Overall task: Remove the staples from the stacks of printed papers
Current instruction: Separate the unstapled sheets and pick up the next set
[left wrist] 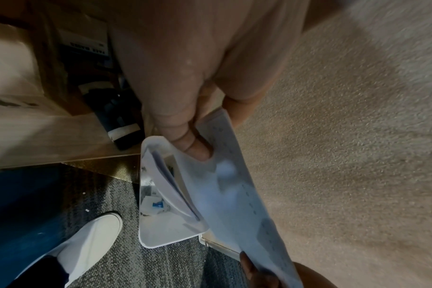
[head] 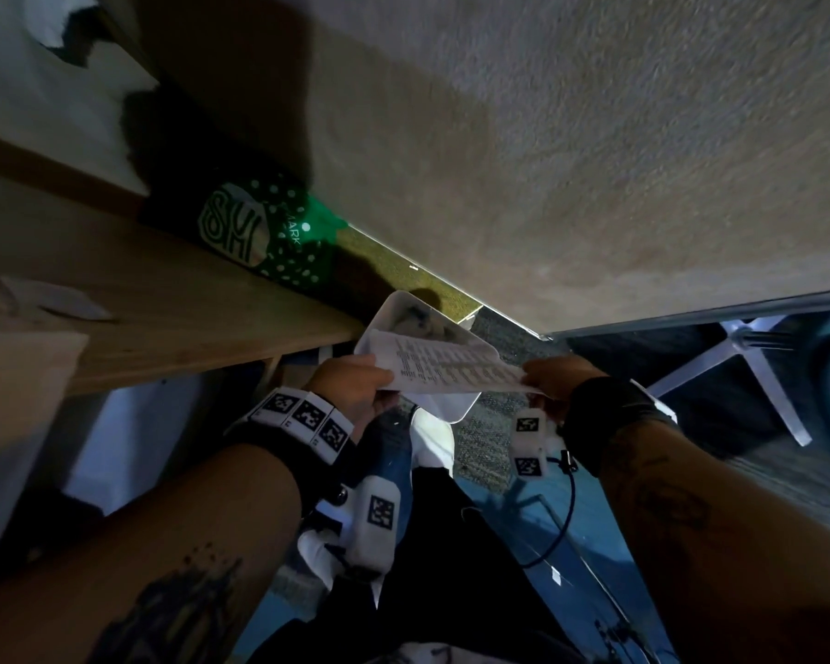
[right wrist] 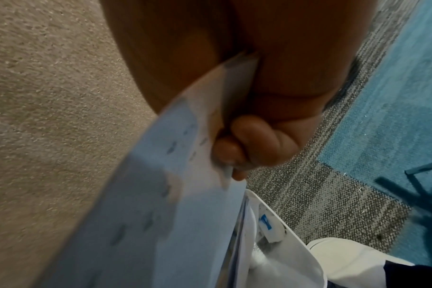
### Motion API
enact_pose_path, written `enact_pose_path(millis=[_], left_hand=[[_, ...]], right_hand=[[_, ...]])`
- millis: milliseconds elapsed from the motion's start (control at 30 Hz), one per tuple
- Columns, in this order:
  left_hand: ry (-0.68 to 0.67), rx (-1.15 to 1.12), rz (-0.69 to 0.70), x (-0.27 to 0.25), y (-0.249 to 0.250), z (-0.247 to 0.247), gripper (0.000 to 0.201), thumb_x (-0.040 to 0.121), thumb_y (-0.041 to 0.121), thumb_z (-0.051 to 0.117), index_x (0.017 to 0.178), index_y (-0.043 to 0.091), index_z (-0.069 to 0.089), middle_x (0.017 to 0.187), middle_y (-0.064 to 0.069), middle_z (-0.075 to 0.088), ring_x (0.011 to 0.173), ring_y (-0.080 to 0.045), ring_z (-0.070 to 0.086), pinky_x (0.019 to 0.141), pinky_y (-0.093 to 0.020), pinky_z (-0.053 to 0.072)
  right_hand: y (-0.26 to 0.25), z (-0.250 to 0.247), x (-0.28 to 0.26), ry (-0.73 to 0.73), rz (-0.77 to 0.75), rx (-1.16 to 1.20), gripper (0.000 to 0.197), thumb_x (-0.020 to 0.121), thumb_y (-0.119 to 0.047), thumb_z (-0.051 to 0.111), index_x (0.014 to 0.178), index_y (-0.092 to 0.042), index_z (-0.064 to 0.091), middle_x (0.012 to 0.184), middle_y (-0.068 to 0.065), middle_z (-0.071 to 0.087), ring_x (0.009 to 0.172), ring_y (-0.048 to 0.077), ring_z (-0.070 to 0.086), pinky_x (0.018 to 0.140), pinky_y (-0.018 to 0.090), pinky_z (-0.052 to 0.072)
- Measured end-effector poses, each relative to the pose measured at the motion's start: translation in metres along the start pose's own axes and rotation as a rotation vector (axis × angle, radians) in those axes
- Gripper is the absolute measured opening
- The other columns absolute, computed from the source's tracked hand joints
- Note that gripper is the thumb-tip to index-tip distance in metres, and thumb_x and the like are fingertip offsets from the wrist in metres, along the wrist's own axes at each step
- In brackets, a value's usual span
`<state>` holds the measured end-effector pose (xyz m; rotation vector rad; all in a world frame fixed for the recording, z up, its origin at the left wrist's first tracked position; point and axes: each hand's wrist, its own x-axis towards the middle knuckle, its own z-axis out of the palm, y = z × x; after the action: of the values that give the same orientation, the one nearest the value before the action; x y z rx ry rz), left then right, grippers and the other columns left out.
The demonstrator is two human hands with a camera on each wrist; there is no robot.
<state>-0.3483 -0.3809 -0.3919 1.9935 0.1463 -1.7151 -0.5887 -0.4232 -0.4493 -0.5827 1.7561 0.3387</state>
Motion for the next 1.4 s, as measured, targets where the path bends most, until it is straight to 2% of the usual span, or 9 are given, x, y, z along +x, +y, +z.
enact_pose_path(millis=[133, 300, 467, 600, 767, 900, 1067, 1267, 1400], left_hand=[[0.002, 0.036, 0.02, 0.001, 0.002, -0.003, 0.03, 0.092, -0.012, 0.047, 0.12, -0.004, 0.055, 0.099, -0.018, 0.061, 0.079, -0.021, 0.059, 0.07, -0.028, 0.05], [-0.009, 0.118, -0.013, 0.004, -0.001, -0.012, 0.03, 0.092, -0.007, 0.051, 0.12, -0.001, 0.057, 0.121, -0.019, 0.057, 0.121, -0.032, 0.052, 0.093, -0.032, 0.043], [-0.073, 0.47, 0.068, 0.001, 0.005, -0.012, 0.069, 0.072, 0.02, 0.068, 0.136, 0.008, 0.048, 0.134, -0.019, 0.055, 0.121, -0.037, 0.055, 0.096, -0.044, 0.051], [-0.077, 0.549, 0.175, -0.007, 0.016, -0.005, 0.025, 0.077, 0.014, 0.063, 0.099, 0.002, 0.059, 0.086, -0.02, 0.057, 0.082, -0.03, 0.059, 0.076, -0.034, 0.049], [0.007, 0.599, 0.313, -0.037, 0.03, 0.009, 0.053, 0.079, 0.025, 0.063, 0.127, 0.005, 0.056, 0.12, -0.022, 0.061, 0.109, -0.035, 0.061, 0.095, -0.041, 0.052], [-0.052, 0.448, 0.447, -0.075, 0.048, 0.024, 0.04, 0.096, 0.005, 0.049, 0.136, 0.003, 0.049, 0.11, -0.01, 0.068, 0.087, -0.015, 0.063, 0.079, -0.019, 0.05], [-0.127, 0.475, 0.655, -0.143, 0.074, 0.037, 0.036, 0.092, 0.004, 0.056, 0.128, 0.01, 0.056, 0.124, -0.008, 0.061, 0.085, -0.02, 0.06, 0.082, -0.026, 0.047], [-0.126, 0.358, 0.982, -0.23, 0.111, 0.004, 0.031, 0.091, 0.002, 0.057, 0.094, 0.032, 0.062, 0.093, 0.011, 0.066, 0.076, 0.007, 0.062, 0.073, -0.015, 0.046], [-0.078, 0.287, 1.155, -0.29, 0.128, -0.049, 0.029, 0.092, -0.006, 0.053, 0.099, 0.022, 0.06, 0.089, 0.01, 0.064, 0.072, 0.014, 0.062, 0.064, -0.005, 0.045]], right_hand=[[0.001, 0.011, 0.008, 0.024, 0.002, 0.343, 0.019, 0.093, -0.003, 0.056, 0.106, 0.007, 0.066, 0.075, 0.016, 0.063, 0.066, 0.025, 0.058, 0.071, 0.032, 0.048], [-0.003, 0.018, 0.009, -0.057, -0.065, 0.487, 0.036, 0.091, 0.004, 0.059, 0.127, 0.0, 0.053, 0.089, 0.017, 0.065, 0.078, 0.025, 0.064, 0.069, 0.033, 0.054], [-0.008, 0.014, 0.007, -0.04, -0.143, 0.289, 0.042, 0.092, -0.009, 0.061, 0.134, -0.012, 0.053, 0.112, 0.017, 0.069, 0.096, 0.025, 0.066, 0.087, 0.038, 0.056], [-0.015, 0.015, -0.001, -0.037, -0.215, 0.267, 0.047, 0.091, -0.012, 0.064, 0.136, -0.015, 0.053, 0.097, 0.008, 0.069, 0.085, 0.02, 0.067, 0.076, 0.032, 0.053], [-0.033, 0.008, -0.027, -0.037, -0.325, 0.257, 0.045, 0.087, -0.005, 0.066, 0.13, -0.009, 0.057, 0.077, 0.006, 0.064, 0.057, 0.013, 0.061, 0.057, 0.024, 0.048], [-0.053, 0.001, -0.061, 0.013, -0.491, 0.196, 0.041, 0.088, -0.002, 0.064, 0.129, -0.004, 0.058, 0.077, 0.007, 0.064, 0.059, 0.016, 0.057, 0.051, 0.021, 0.042], [-0.085, -0.003, -0.141, 0.104, -0.746, 0.258, 0.028, 0.093, -0.001, 0.057, 0.12, -0.003, 0.06, 0.091, 0.012, 0.064, 0.06, 0.013, 0.057, 0.046, 0.007, 0.04], [-0.127, 0.003, -0.264, 0.045, -1.09, 0.356, 0.023, 0.094, 0.005, 0.05, 0.114, 0.003, 0.063, 0.091, 0.009, 0.066, 0.065, 0.003, 0.058, 0.054, 0.006, 0.043], [-0.152, 0.027, -0.341, -0.002, -1.309, 0.321, 0.021, 0.094, 0.005, 0.05, 0.104, -0.006, 0.066, 0.08, -0.002, 0.066, 0.055, -0.007, 0.057, 0.055, 0.007, 0.043]])
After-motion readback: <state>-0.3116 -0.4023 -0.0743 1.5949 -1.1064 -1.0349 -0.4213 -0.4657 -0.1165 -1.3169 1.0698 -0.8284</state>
